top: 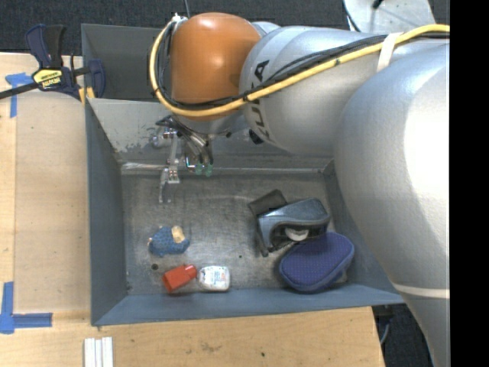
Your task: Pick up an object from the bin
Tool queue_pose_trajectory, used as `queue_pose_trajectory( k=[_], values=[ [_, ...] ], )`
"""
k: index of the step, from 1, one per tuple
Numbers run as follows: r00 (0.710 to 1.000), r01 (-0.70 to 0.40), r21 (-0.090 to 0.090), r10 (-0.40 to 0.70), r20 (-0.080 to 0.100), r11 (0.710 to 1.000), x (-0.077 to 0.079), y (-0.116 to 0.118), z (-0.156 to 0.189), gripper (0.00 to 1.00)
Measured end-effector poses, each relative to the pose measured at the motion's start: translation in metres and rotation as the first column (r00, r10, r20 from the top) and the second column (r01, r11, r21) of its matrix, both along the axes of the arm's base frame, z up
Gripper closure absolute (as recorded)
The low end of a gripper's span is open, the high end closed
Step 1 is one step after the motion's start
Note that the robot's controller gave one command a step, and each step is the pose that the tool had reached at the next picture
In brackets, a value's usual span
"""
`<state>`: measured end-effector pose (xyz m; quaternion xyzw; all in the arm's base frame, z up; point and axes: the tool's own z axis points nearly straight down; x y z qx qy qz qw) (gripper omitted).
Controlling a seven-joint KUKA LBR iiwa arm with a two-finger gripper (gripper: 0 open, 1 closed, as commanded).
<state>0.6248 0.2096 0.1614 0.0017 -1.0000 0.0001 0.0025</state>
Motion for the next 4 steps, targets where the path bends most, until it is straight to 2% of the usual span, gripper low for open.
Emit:
queue_pose_trajectory(
  k=[1, 2, 3, 4],
  values=[
    [0.989, 0.141, 0.013, -0.142, 0.03, 0.99, -0.061, -0.032, -0.068, 0.0],
    [0.995, -0.101, 0.001, 0.101, 0.007, 0.995, -0.125, -0.022, -0.02, 0.0],
    [0.934, -0.357, 0.004, 0.356, 0.02, 0.934, -0.132, -0.031, -0.066, 0.0],
    [0.744, -0.668, -0.006, 0.668, 0.011, 0.744, -0.087, -0.095, -0.017, 0.0]
  ],
)
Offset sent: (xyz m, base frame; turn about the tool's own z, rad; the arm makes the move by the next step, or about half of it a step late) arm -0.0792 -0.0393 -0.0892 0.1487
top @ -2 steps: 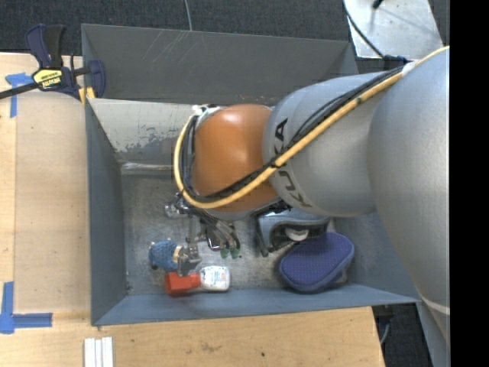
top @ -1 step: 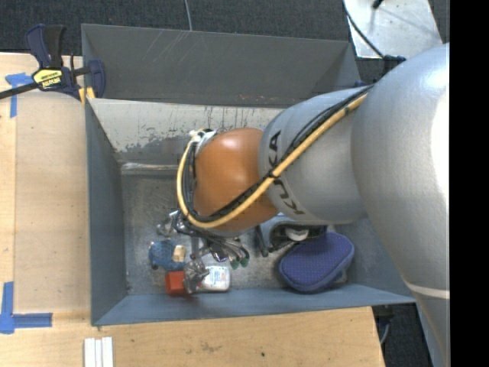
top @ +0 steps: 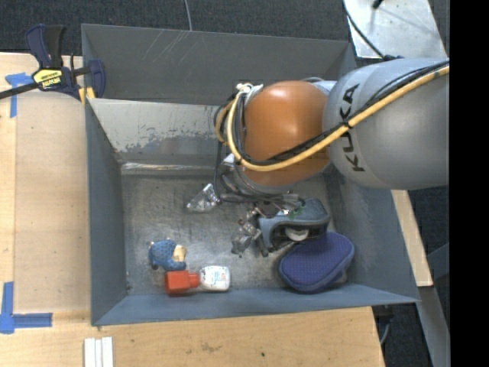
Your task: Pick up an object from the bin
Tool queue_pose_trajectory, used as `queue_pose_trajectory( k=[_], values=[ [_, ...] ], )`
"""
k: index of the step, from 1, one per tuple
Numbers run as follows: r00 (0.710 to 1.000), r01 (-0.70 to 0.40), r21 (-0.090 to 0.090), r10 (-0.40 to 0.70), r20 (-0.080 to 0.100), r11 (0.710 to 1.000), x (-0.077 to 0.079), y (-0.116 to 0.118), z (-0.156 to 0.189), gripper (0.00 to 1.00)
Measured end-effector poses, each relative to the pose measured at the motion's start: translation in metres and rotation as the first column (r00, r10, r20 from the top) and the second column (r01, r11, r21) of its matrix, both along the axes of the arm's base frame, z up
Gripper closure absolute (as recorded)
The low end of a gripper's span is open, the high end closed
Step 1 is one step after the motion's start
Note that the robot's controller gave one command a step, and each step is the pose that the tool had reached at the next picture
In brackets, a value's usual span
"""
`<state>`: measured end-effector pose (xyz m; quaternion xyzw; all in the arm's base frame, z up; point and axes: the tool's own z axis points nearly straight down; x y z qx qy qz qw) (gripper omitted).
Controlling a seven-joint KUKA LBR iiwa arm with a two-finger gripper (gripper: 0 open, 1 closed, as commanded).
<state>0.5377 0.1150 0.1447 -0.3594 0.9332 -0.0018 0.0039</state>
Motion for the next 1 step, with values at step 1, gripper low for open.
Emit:
queue_pose_trajectory(
  k=[1],
  values=[
    [0.998, 0.063, -0.002, -0.063, -0.007, 0.998, -0.0146, -0.1458, -0.0063, 0.0]
  ],
)
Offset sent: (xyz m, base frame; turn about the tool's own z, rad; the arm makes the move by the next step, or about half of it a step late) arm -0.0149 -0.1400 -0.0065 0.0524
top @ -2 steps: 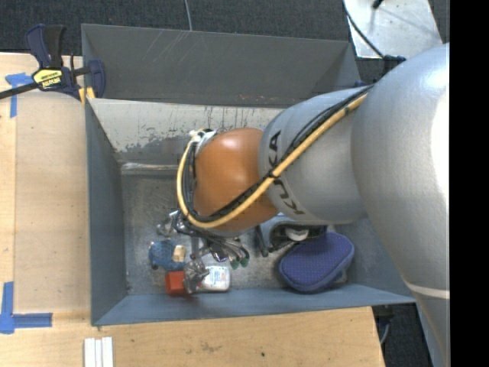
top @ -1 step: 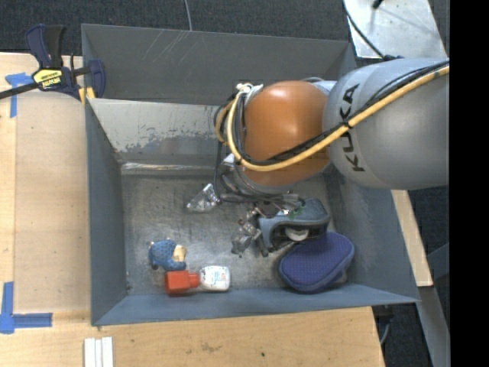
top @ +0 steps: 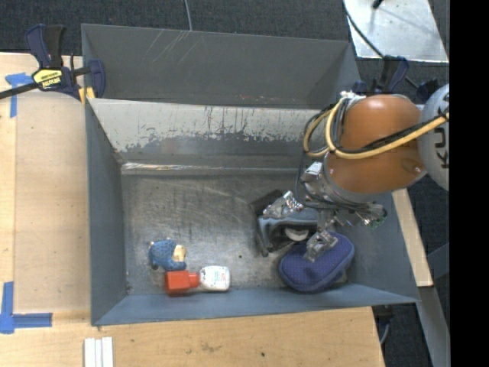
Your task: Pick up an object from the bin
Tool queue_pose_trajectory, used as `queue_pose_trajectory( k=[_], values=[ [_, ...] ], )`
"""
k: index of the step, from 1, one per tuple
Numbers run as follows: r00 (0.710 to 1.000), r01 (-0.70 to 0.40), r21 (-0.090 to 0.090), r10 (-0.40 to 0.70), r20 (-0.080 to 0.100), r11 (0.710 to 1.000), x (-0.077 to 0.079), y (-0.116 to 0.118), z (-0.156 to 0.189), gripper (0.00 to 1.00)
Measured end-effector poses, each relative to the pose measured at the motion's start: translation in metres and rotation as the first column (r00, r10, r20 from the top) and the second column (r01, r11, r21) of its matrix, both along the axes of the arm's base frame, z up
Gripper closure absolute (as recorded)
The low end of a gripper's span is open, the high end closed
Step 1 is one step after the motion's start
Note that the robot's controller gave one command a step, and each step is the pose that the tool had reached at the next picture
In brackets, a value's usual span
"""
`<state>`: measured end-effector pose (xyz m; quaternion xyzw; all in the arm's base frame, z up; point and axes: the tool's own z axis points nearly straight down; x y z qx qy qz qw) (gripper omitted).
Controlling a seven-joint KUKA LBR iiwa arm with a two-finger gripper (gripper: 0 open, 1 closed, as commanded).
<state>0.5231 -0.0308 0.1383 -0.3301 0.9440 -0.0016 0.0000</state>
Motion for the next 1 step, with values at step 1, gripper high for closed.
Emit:
queue_pose_trajectory(
  k=[1],
  values=[
    [0.991, -0.129, 0.004, 0.129, -0.02, 0.992, 0.05, -0.0002, -0.0621, 0.0]
  ],
)
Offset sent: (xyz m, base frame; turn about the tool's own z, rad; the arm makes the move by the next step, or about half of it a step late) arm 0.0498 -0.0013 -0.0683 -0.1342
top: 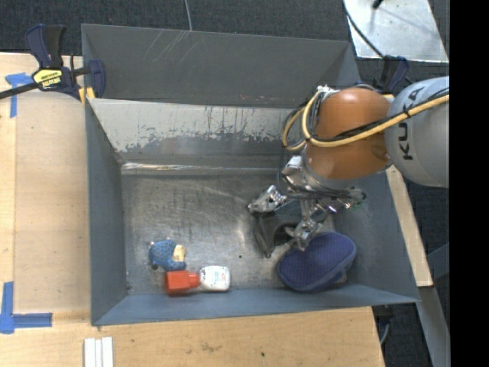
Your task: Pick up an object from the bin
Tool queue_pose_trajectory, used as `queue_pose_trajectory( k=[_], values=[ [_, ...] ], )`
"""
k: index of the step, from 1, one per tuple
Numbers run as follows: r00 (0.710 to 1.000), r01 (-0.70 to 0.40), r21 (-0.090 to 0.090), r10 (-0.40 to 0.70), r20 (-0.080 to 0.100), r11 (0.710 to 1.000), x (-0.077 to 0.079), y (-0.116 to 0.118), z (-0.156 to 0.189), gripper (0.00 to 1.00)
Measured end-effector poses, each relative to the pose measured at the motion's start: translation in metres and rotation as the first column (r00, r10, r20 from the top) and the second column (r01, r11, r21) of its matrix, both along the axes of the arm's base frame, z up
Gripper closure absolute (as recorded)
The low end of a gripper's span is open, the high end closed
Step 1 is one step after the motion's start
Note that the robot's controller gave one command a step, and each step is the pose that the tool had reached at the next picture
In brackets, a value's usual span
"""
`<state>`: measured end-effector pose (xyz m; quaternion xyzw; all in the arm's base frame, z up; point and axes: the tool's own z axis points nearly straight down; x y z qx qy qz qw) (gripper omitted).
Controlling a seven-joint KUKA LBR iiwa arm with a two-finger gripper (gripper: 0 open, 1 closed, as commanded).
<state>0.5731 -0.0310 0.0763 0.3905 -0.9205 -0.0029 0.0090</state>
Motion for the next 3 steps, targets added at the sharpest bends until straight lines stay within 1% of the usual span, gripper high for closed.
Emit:
queue_pose_trajectory(
  k=[1, 2, 3],
  values=[
    [1.0, 0.001, 0.003, -0.001, 0.011, 1.0, 0.001, 0.0, 0.001, 1.0],
    [0.999, 0.036, -0.012, -0.036, 0.009, 0.999, 0.016, 0.023, 0.0, 1.0],
    [0.998, 0.056, 0.002, -0.056, 0.025, 0.998, 0.027, 0.015, 0.125, 1.0]
  ],
)
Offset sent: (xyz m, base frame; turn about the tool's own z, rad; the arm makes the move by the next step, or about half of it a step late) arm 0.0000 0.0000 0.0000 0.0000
